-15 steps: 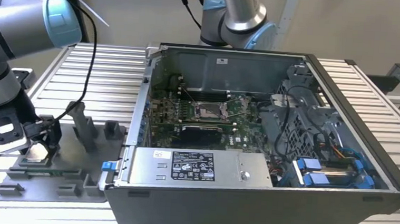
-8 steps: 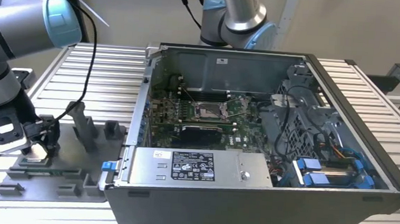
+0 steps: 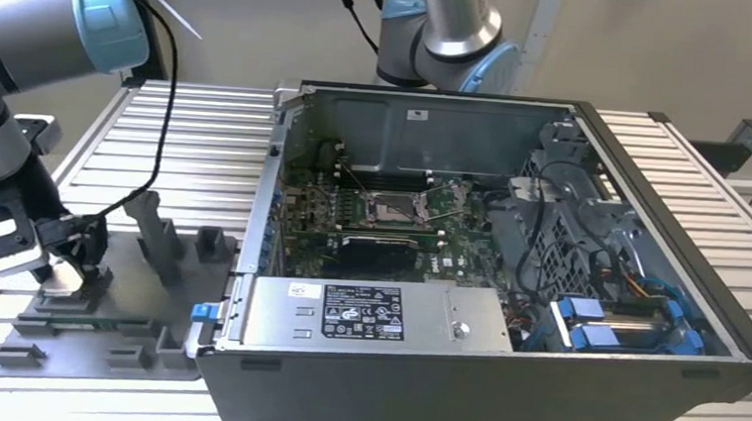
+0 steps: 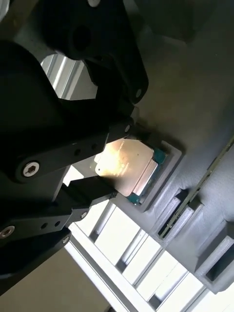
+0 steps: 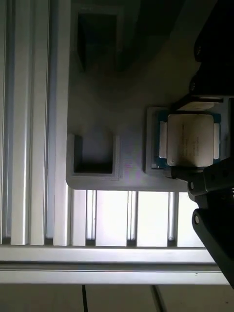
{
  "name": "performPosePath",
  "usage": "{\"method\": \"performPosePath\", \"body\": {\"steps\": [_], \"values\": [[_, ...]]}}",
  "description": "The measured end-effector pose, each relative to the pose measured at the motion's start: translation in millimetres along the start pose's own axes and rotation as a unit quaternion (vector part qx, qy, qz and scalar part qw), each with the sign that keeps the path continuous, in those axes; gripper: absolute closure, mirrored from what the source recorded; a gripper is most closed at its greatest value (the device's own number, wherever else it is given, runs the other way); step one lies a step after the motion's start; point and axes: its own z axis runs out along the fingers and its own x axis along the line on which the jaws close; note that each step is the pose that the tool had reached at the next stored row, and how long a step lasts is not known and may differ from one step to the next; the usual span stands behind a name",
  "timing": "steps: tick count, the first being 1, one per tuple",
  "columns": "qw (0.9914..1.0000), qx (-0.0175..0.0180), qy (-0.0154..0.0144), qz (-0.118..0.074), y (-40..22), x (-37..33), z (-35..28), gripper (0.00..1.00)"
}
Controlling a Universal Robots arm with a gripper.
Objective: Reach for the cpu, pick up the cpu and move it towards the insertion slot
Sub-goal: 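Pick up the cpu and move it towards the insertion slot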
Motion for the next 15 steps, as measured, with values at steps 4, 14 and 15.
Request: {"method": "performPosePath", "body": {"steps": [4,14,15], "values": [[1.0,0.0,0.0001,0.0,0.5,-0.1,-14.0,1.0],[1.0,0.0006,0.0,0.0,1.4,-0.2,-39.0,1.0],[1.0,0.0006,0.0,0.0,1.5,-0.2,-41.0,1.0]]}}
